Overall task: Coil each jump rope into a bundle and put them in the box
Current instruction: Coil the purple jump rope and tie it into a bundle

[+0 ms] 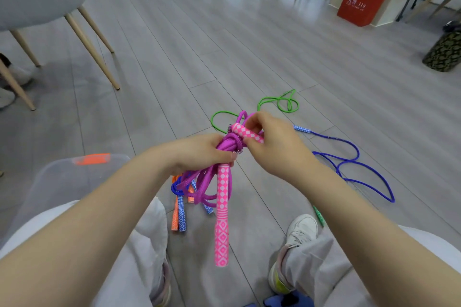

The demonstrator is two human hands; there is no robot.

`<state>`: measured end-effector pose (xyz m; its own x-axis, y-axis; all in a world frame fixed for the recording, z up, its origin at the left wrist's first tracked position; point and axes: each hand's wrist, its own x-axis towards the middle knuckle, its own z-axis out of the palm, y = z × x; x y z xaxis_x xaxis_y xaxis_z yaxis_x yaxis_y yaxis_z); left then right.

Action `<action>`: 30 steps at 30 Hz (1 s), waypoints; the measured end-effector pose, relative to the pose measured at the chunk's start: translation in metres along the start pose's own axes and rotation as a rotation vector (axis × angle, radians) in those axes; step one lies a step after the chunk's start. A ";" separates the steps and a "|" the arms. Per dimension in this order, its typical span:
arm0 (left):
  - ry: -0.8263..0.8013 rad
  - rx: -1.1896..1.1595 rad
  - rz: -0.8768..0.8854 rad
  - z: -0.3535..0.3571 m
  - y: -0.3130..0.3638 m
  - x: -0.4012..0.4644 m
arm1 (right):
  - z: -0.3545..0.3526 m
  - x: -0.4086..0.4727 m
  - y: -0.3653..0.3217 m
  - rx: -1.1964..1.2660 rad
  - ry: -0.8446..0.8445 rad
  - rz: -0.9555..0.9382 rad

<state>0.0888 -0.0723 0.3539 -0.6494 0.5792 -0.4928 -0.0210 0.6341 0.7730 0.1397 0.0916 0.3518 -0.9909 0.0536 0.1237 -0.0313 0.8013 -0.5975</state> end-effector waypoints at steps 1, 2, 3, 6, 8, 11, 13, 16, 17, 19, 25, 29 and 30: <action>0.026 -0.020 0.020 0.000 0.000 0.001 | -0.002 0.001 -0.001 0.006 0.012 -0.011; 0.056 -0.023 0.037 0.000 -0.001 0.002 | -0.004 0.002 -0.002 0.018 0.025 -0.027; 0.084 -0.007 0.051 -0.001 -0.002 0.003 | -0.005 0.003 -0.004 0.025 0.033 -0.041; 0.118 0.027 0.070 0.001 -0.004 0.007 | -0.004 0.001 -0.007 -0.027 0.050 -0.089; 0.103 0.001 0.061 0.005 -0.005 0.008 | -0.002 -0.001 -0.008 -0.086 0.048 -0.123; 0.100 0.109 0.034 0.015 -0.009 0.012 | 0.001 -0.001 -0.008 -0.149 -0.013 -0.134; 0.110 0.180 0.016 0.018 -0.010 0.013 | 0.001 -0.001 -0.007 -0.158 -0.047 -0.120; 0.097 0.103 0.013 0.018 -0.009 0.012 | 0.000 0.002 -0.004 -0.141 -0.032 -0.125; 0.082 0.058 0.013 0.017 -0.007 0.009 | -0.002 0.002 -0.004 -0.132 -0.030 -0.115; 0.067 0.014 0.022 0.016 -0.007 0.009 | -0.003 0.003 -0.002 -0.107 -0.033 -0.086; 0.178 -0.049 0.080 0.009 0.000 0.012 | -0.012 0.002 -0.002 -0.050 -0.061 0.076; 0.289 -0.020 0.114 0.009 -0.002 0.014 | -0.012 0.002 -0.003 0.029 -0.340 0.103; 0.309 -0.003 0.119 0.011 -0.003 0.016 | -0.010 0.002 -0.004 0.098 -0.368 0.106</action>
<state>0.0869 -0.0594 0.3400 -0.8474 0.4662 -0.2543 0.0675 0.5695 0.8192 0.1389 0.0950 0.3625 -0.9695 -0.0988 -0.2243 0.0786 0.7414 -0.6664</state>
